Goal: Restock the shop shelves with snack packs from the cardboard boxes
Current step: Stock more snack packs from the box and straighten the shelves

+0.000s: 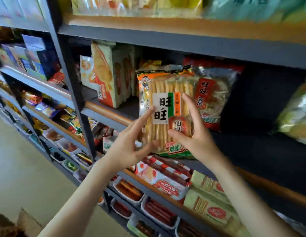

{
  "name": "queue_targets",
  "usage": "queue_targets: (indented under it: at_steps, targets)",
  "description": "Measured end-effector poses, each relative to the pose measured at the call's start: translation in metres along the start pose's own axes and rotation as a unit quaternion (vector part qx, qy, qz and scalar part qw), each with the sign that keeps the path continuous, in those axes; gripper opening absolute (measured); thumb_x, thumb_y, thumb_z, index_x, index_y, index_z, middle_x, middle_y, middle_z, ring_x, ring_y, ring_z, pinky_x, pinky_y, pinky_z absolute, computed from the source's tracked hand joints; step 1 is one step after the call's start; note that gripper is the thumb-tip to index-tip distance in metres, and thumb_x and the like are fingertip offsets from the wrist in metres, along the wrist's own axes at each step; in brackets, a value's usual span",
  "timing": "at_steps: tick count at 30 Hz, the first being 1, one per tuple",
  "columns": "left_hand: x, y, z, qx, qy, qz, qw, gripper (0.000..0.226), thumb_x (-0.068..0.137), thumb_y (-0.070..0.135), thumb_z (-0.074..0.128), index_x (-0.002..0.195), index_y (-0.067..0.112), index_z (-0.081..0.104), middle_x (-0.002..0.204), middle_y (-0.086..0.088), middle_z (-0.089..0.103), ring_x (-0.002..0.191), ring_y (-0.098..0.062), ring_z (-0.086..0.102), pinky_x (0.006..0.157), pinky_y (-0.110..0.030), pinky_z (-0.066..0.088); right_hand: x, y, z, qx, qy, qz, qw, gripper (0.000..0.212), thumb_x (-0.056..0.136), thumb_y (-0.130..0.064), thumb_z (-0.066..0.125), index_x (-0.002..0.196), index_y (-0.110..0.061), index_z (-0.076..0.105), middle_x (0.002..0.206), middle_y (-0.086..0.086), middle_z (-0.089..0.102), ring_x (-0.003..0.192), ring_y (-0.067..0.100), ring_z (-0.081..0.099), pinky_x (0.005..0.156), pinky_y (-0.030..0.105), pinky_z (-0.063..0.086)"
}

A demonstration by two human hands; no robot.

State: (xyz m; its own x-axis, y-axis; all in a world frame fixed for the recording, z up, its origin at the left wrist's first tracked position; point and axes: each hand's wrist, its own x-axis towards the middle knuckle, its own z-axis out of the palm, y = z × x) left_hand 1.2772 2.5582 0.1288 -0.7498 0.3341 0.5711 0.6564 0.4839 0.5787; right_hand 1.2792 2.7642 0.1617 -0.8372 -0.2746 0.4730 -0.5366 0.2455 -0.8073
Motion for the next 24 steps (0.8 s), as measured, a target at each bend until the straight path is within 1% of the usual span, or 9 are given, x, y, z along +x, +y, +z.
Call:
queue_targets:
  at_steps: [2, 4, 6, 9, 12, 14, 17, 20, 24]
  targets:
    - [0.016, 0.013, 0.021, -0.033, -0.023, 0.03, 0.999, 0.077, 0.09, 0.044, 0.058, 0.152, 0.038, 0.013, 0.147, 0.026, 0.033, 0.13, -0.007, 0.044, 0.103, -0.029, 0.042, -0.013, -0.002, -0.031, 0.008, 0.026, 0.021, 0.999, 0.083, 0.086, -0.006, 0.067, 0.141, -0.049, 0.023, 0.137, -0.045, 0.026, 0.121, -0.024, 0.035, 0.087, 0.001, 0.038]
    - [0.032, 0.024, 0.043, -0.059, -0.045, 0.054, 0.996, 0.078, 0.088, 0.047, 0.058, 0.151, 0.042, 0.013, 0.148, 0.02, 0.037, 0.124, -0.007, 0.051, 0.097, -0.029, 0.046, -0.026, -0.004, -0.059, -0.007, 0.049, 0.035, 0.998, 0.084, 0.086, -0.007, 0.068, 0.143, -0.05, 0.023, 0.145, -0.037, 0.026, 0.124, -0.019, 0.036, 0.089, 0.003, 0.039]
    - [0.048, 0.035, 0.063, -0.067, -0.066, 0.067, 0.993, 0.079, 0.086, 0.052, 0.057, 0.15, 0.047, 0.012, 0.142, 0.016, 0.044, 0.109, -0.002, 0.056, 0.089, -0.024, 0.048, -0.038, -0.002, -0.084, -0.022, 0.072, 0.046, 0.996, 0.084, 0.087, -0.008, 0.067, 0.143, -0.052, 0.022, 0.148, -0.033, 0.025, 0.128, -0.013, 0.038, 0.097, 0.012, 0.041]
    - [0.074, 0.053, 0.095, -0.057, -0.102, 0.089, 0.989, 0.08, 0.086, 0.053, 0.06, 0.148, 0.051, 0.009, 0.131, 0.012, 0.051, 0.1, -0.004, 0.056, 0.082, -0.007, 0.04, -0.054, 0.004, -0.117, -0.032, 0.113, 0.075, 0.99, 0.084, 0.087, -0.011, 0.067, 0.139, -0.06, 0.022, 0.151, -0.023, 0.028, 0.131, -0.001, 0.041, 0.105, 0.04, 0.044]
    - [0.094, 0.07, 0.126, -0.054, -0.136, 0.11, 0.983, 0.083, 0.088, 0.035, 0.065, 0.146, 0.052, 0.007, 0.115, 0.01, 0.049, 0.09, 0.004, 0.054, 0.076, -0.001, 0.038, -0.068, 0.01, -0.144, -0.045, 0.159, 0.112, 0.98, 0.084, 0.088, -0.012, 0.066, 0.136, -0.064, 0.02, 0.146, -0.021, 0.035, 0.127, -0.002, 0.044, 0.102, 0.044, 0.047]
    - [0.107, 0.079, 0.145, -0.065, -0.159, 0.128, 0.977, 0.085, 0.089, 0.03, 0.064, 0.145, 0.054, 0.005, 0.126, 0.008, 0.048, 0.095, 0.013, 0.052, 0.085, -0.005, 0.041, -0.076, 0.014, -0.159, -0.069, 0.189, 0.136, 0.97, 0.084, 0.089, -0.014, 0.065, 0.137, -0.063, 0.017, 0.143, -0.023, 0.037, 0.125, -0.005, 0.044, 0.102, 0.043, 0.047]
    - [0.124, 0.092, 0.171, -0.066, -0.194, 0.14, 0.969, 0.087, 0.09, 0.03, 0.063, 0.145, 0.056, 0.0, 0.132, 0.004, 0.048, 0.103, -0.003, 0.055, 0.094, -0.021, 0.045, -0.088, 0.02, -0.178, -0.109, 0.223, 0.156, 0.956, 0.087, 0.089, -0.012, 0.065, 0.141, -0.058, 0.013, 0.144, -0.023, 0.031, 0.123, -0.015, 0.038, 0.106, 0.038, 0.041]
    - [0.137, 0.103, 0.195, -0.076, -0.217, 0.162, 0.96, 0.087, 0.09, 0.029, 0.064, 0.147, 0.053, 0.003, 0.129, 0.007, 0.047, 0.095, -0.001, 0.051, 0.087, -0.017, 0.043, -0.097, 0.023, -0.193, -0.174, 0.246, 0.182, 0.936, 0.099, 0.084, -0.018, 0.072, 0.138, -0.064, 0.004, 0.157, -0.016, 0.014, 0.142, 0.007, 0.023, 0.114, 0.048, 0.029]
    - [0.148, 0.114, 0.219, -0.09, -0.25, 0.18, 0.947, 0.091, 0.088, 0.028, 0.066, 0.144, 0.058, 0.001, 0.139, -0.002, 0.047, 0.116, -0.014, 0.053, 0.103, -0.04, 0.045, -0.112, 0.024, -0.206, -0.211, 0.277, 0.237, 0.907, 0.107, 0.081, -0.023, 0.074, 0.138, -0.063, -0.006, 0.153, -0.003, 0.015, 0.141, 0.02, 0.027, 0.111, 0.054, 0.031]
